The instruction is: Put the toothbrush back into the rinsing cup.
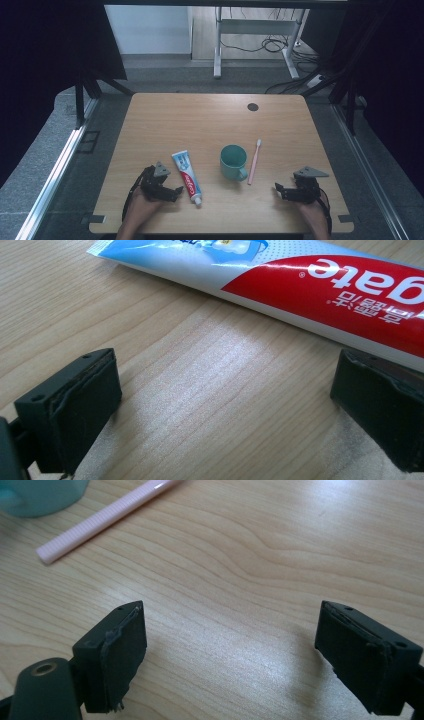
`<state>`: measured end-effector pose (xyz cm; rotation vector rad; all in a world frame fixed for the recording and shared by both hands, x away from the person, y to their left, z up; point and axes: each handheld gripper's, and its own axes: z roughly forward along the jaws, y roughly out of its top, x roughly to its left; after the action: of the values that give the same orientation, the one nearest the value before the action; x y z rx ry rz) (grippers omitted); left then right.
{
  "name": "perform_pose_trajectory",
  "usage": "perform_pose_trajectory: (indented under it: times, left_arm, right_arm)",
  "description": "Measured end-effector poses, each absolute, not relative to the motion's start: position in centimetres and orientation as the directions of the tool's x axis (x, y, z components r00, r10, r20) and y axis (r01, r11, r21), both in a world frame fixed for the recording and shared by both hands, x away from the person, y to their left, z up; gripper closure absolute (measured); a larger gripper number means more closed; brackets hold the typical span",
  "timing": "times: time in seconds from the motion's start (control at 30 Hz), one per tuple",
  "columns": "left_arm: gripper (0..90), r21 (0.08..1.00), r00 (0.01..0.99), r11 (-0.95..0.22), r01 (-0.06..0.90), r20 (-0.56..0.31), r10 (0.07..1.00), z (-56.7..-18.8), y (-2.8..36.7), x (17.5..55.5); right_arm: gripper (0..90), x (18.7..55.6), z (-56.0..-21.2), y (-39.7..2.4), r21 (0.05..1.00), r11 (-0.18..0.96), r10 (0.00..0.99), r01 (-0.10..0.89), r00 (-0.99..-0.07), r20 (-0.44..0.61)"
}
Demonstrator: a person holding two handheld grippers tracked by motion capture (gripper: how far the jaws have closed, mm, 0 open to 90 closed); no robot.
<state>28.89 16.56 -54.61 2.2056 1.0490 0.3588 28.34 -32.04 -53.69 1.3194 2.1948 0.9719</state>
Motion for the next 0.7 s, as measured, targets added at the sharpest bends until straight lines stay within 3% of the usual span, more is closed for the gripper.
perform_pose_trajectory:
  times: [0.33,0.7]
  left_arm:
    - [0.0,0.667,0.636,-0.457,0.589,-0.033,0.771,-54.6,16.6,28.9]
    - [0.2,0.665,0.631,-0.456,0.591,-0.029,0.775,-54.6,16.7,28.9]
  right_arm:
    - [13.0,28.1,-52.9,-31.7,0.745,0.327,0.868,0.582,-0.497,0.007]
    - [12.8,28.1,-52.1,-31.3,0.739,0.296,0.861,0.605,-0.504,0.068]
